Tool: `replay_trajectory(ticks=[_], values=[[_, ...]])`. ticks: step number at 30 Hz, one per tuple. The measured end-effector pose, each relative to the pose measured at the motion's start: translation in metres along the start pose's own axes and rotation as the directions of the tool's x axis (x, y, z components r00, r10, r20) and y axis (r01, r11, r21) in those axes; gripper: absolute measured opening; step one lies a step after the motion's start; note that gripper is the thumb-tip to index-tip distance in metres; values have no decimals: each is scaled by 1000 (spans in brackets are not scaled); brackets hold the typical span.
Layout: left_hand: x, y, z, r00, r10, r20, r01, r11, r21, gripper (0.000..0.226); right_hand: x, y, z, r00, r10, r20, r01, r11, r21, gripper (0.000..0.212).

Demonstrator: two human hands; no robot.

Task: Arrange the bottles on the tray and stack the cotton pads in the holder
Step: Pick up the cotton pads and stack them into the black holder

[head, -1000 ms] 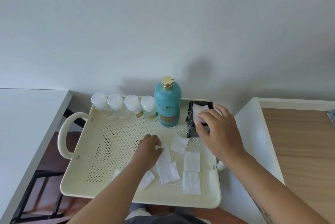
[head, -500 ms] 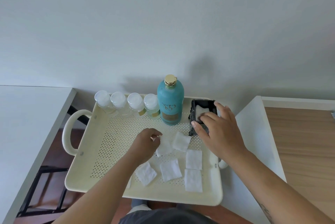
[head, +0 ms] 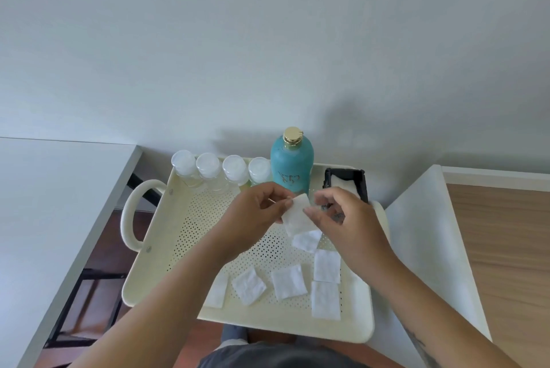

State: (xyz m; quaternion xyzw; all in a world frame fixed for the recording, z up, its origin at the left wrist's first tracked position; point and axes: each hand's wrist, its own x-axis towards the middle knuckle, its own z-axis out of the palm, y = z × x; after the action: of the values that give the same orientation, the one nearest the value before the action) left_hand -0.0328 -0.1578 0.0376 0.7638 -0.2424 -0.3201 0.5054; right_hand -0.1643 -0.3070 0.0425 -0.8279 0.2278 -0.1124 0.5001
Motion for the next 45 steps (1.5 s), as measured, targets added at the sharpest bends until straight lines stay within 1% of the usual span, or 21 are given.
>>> replay_trajectory(ticks=[2, 4, 7, 10, 13, 15, 17, 20, 24, 28, 30, 32, 35, 38, 40, 42, 45], values=[[-1, 6, 1, 1000, 21, 15, -21, 1000, -19, 7, 2, -3, 1, 993, 101, 54, -107, 986, 131, 15], [-1, 9, 2, 999, 36, 25, -35, 999, -37, 7, 3, -3, 0, 988, 138, 68, -149, 967, 209, 5], [0, 6, 2, 1000, 27, 15, -26, 998, -61, 8, 6, -3, -3, 989, 144, 22, -145, 959, 242, 3], [-2, -9, -3, 998, -12, -63, 11, 1000, -18, 10, 14, -1, -11, 988, 144, -48, -131, 968, 213, 4], [-6, -35, -13, 979, -94, -181, 119, 983, 137, 9, 24, 6, -20, 976, 147, -163, -129, 985, 117, 5], [-11, -55, -22, 962, -136, -239, 199, 944, 265, 9, 29, 11, -26, 958, 147, -245, -134, 989, 69, 5], [-19, -74, -31, 953, -167, -253, 253, 898, 360, 9, 32, 17, -30, 942, 157, -295, -151, 988, 43, 6], [-33, -97, -42, 944, -226, -239, 317, 817, 482, 9, 35, 24, -33, 937, 163, -310, -176, 984, -16, 7], [-46, -116, -51, 914, -324, -245, 406, 737, 541, 20, 37, 24, -28, 945, 86, -314, -135, 982, -135, 10], [-53, -122, -53, 908, -387, -161, 396, 667, 631, 33, 38, 25, -26, 948, -4, -317, -84, 961, -264, 7], [-53, -122, -53, 910, -388, -146, 384, 658, 647, 36, 36, 28, -26, 935, -82, -344, -54, 928, -368, 7], [-53, -121, -53, 912, -385, -141, 383, 678, 627, 37, 32, 31, -24, 918, -174, -356, -14, 884, -467, 8], [-53, -120, -57, 909, -404, -107, 377, 680, 629, 39, 25, 34, -20, 920, -282, -272, 97, 837, -539, 10], [-53, -121, -59, 893, -445, -65, 358, 616, 702, 32, 18, 35, -13, 923, -349, -162, 201, 796, -572, 15], [-52, -122, -60, 885, -461, -70, 364, 589, 721, 24, 16, 37, -10, 916, -386, -109, 248, 759, -602, 17], [-52, -124, -60, 883, -463, -79, 367, 576, 731, 19, 16, 39, -9, 910, -408, -77, 275, 731, -625, 18], [-54, -127, -60, 889, -450, -83, 361, 576, 733, 22, 18, 42, -10, 906, -415, -82, 266, 710, -651, 18]])
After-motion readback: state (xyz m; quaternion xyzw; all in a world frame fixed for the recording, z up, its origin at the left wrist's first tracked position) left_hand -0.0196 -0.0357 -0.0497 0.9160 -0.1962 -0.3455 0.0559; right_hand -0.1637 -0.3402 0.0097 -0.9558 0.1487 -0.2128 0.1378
